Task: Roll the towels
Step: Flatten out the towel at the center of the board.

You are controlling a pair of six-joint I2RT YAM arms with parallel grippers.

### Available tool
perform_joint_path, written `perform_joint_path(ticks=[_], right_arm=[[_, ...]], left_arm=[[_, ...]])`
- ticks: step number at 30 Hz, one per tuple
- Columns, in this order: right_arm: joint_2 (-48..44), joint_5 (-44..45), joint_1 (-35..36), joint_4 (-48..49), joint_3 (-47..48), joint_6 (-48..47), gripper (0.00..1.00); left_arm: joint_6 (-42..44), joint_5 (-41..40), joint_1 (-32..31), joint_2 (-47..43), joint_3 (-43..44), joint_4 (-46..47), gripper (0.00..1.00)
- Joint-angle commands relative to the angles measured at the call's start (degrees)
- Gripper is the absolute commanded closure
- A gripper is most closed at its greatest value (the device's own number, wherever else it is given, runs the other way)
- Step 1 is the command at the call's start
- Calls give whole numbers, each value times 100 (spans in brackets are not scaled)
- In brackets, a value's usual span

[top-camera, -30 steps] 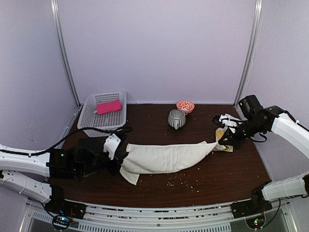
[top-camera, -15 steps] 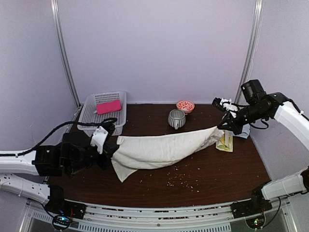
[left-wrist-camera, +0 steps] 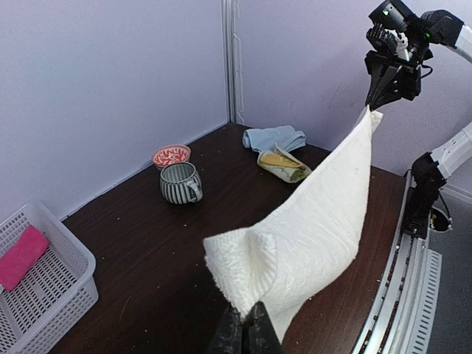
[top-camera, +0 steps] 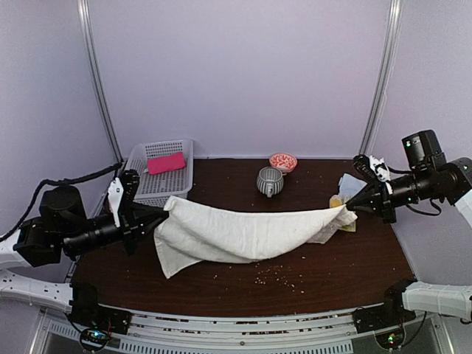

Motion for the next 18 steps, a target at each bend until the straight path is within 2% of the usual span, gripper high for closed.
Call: perform_joint_path(ticks=[1, 3, 6, 8, 10, 11, 14, 18], right_arm=[[399, 56, -36, 64, 97, -39, 100], [819, 526, -37, 589, 179, 243, 100], [1781, 1207, -37, 1478, 325, 771, 100], [2512, 1575, -40, 2036, 477, 1185, 87], [3184, 1993, -36, 2412, 728, 1597, 78], [3463, 2320, -36, 2579, 849, 1847, 72], [3922, 2868, -45, 2690, 1171, 2248, 64], [3315, 2365, -45, 2694, 865, 2038, 62]], left_arm=[[38, -1158, -19, 232, -96, 267, 100], [171, -1797, 137, 517, -83, 492, 100], [197, -1357, 993, 1274, -1, 841, 100], [-317, -1035, 1666, 1992, 120, 786, 100], [-1018, -1259, 2142, 2815, 523, 213, 62], [-1227, -1409, 2269, 3189, 697, -107, 51], [-1408, -1699, 2311, 3789, 1250, -588, 41], [-1444, -1373, 2310, 3505, 1103, -413, 36]])
